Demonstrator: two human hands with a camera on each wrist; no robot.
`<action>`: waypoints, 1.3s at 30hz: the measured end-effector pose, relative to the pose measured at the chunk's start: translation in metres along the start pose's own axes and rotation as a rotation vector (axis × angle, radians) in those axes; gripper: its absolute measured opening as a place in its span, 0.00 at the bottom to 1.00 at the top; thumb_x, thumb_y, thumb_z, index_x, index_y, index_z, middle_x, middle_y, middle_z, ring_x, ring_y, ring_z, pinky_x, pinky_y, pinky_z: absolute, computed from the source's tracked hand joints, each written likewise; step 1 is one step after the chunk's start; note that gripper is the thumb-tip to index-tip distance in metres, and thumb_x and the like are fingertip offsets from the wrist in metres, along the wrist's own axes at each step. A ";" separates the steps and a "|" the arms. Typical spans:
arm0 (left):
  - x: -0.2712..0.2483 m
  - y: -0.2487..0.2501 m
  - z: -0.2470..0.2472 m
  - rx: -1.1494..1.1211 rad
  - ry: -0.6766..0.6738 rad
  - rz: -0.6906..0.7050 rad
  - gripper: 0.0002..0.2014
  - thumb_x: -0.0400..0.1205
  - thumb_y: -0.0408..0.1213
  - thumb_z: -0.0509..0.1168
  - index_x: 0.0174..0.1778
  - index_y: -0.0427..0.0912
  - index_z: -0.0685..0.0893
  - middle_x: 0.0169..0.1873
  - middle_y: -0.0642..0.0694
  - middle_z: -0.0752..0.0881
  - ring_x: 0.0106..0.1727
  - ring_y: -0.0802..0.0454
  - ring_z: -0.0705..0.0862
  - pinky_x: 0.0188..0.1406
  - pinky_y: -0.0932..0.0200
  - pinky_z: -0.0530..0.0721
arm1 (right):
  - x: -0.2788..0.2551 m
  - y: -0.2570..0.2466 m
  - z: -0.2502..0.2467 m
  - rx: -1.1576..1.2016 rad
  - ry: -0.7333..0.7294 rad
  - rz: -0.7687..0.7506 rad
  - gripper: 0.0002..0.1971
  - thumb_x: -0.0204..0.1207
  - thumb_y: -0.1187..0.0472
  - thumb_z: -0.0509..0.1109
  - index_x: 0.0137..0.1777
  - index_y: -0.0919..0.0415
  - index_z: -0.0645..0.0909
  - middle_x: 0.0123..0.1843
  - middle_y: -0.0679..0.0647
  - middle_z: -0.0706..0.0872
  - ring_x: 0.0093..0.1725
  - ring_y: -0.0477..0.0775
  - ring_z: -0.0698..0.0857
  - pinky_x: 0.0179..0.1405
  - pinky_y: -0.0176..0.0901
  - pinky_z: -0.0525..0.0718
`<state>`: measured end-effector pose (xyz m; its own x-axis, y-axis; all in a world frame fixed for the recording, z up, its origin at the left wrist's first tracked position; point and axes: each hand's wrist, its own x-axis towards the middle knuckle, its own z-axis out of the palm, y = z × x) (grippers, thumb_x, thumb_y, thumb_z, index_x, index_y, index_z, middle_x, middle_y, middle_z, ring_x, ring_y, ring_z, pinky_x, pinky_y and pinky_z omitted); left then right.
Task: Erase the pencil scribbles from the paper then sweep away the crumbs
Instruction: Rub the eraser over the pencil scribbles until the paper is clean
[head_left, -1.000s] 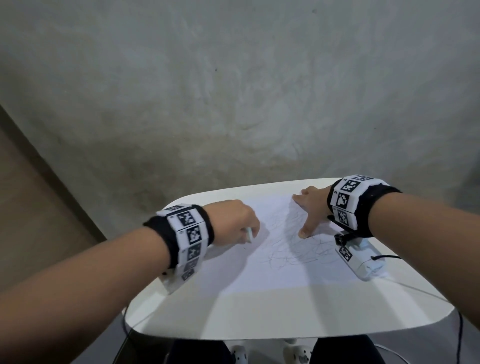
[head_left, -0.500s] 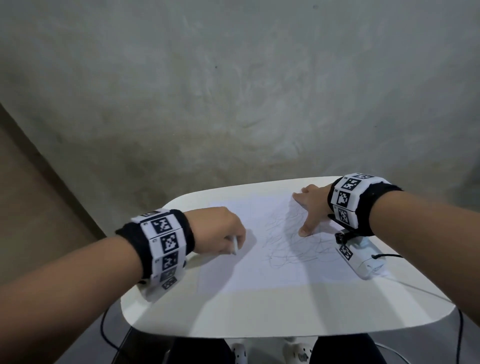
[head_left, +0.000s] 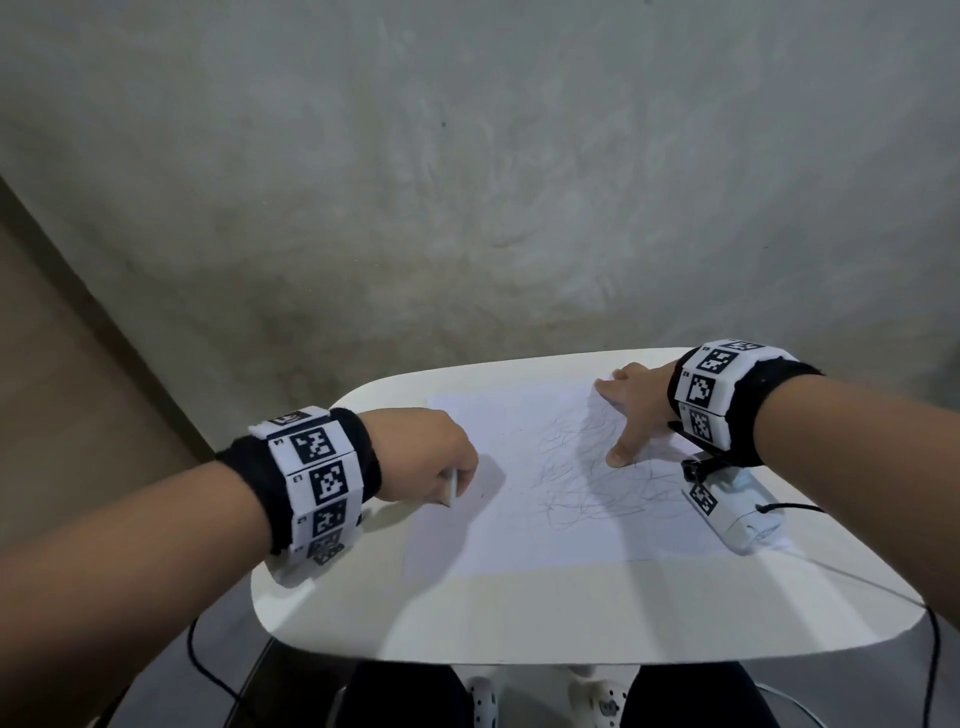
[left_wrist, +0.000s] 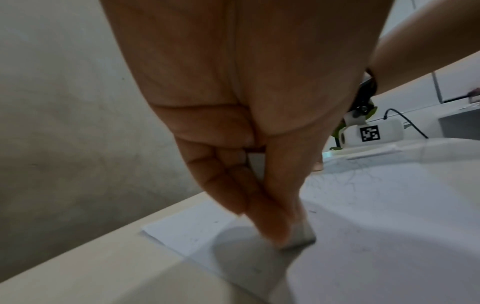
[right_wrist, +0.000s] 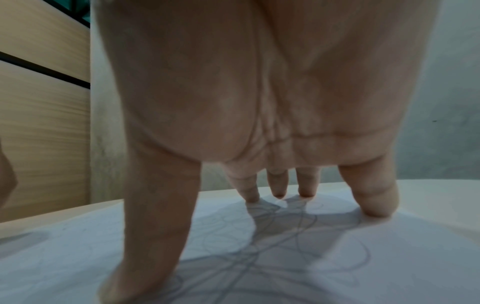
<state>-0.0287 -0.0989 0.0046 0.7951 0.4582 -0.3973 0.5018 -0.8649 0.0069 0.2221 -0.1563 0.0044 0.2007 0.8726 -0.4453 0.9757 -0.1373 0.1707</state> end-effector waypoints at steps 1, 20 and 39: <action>-0.001 0.005 0.003 -0.012 0.058 0.031 0.07 0.79 0.37 0.64 0.50 0.51 0.85 0.46 0.56 0.85 0.42 0.57 0.77 0.46 0.58 0.78 | 0.000 0.000 -0.001 0.004 -0.002 0.001 0.49 0.69 0.37 0.73 0.83 0.59 0.55 0.82 0.60 0.59 0.80 0.60 0.64 0.71 0.54 0.71; -0.027 0.008 0.017 -0.021 0.059 0.027 0.07 0.79 0.41 0.65 0.51 0.53 0.85 0.47 0.56 0.85 0.46 0.54 0.81 0.48 0.56 0.80 | 0.002 0.003 -0.001 0.071 0.007 -0.031 0.45 0.66 0.37 0.75 0.77 0.59 0.64 0.76 0.58 0.67 0.74 0.60 0.70 0.68 0.54 0.74; 0.026 0.032 -0.042 -1.017 0.710 0.066 0.08 0.79 0.26 0.69 0.43 0.46 0.82 0.36 0.49 0.85 0.35 0.61 0.82 0.41 0.68 0.79 | -0.043 -0.027 -0.021 1.289 0.087 -0.366 0.15 0.77 0.55 0.72 0.60 0.58 0.78 0.55 0.50 0.88 0.57 0.50 0.87 0.59 0.48 0.79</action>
<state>0.0221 -0.1059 0.0334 0.6782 0.7032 0.2135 0.2378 -0.4849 0.8416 0.1850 -0.1801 0.0375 -0.0471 0.9740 -0.2215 0.3676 -0.1892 -0.9105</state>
